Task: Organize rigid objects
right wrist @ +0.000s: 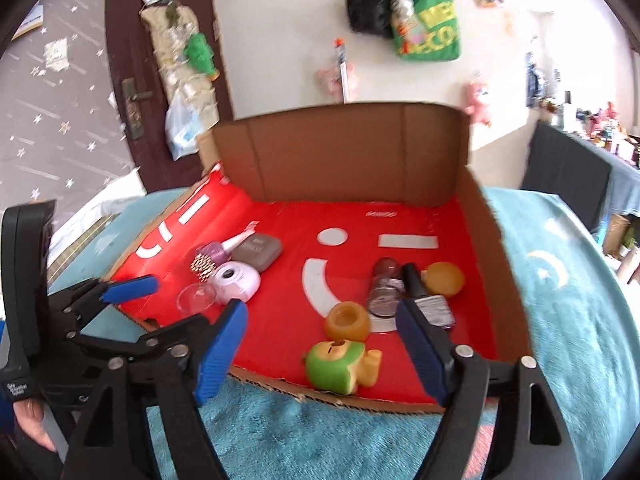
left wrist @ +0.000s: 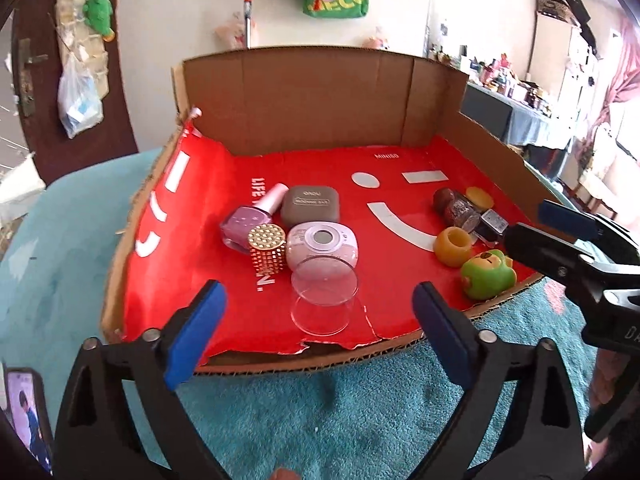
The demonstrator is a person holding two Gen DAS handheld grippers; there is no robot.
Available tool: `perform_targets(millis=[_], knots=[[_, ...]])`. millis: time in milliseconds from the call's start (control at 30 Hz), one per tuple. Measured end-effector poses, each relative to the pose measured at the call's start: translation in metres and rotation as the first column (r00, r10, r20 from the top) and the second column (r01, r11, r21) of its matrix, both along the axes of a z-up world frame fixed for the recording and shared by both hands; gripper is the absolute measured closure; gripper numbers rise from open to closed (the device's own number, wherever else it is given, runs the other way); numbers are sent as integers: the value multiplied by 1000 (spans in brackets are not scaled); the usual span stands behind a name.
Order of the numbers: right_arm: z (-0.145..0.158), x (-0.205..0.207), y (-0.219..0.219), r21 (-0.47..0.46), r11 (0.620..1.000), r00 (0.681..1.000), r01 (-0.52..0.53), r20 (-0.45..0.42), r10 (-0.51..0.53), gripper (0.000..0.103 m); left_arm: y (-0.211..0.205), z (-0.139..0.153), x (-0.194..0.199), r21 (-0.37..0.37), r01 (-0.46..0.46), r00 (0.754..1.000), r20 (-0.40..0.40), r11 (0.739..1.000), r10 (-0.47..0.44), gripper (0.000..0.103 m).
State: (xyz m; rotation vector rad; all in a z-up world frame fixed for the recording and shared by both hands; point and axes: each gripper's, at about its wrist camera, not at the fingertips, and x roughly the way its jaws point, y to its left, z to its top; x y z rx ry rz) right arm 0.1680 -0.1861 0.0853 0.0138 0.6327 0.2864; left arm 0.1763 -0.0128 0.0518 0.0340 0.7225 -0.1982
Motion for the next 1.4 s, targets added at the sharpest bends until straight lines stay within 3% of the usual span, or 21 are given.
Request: perform_targets(millis=[200,433,733,1400], knots=[[-1,-16,-2,-41,995,995,89,56,-87,4,3,1,-11,25,-75,996,50,997,73,0],[-11,-21,-1,-83,987,990,136,61,-131,4,7,-8,-14,36,-115,992,49,993,113,0],[-29,-13,-8,-84,982,986,166,-11,-168,3,12,-13,-11,13,-121,992,33,993,120,0],[-31,-11,-3,-111,981,987,158,-23,-161,0,12,-13,-11,13,-117,993,26,993,117,0]])
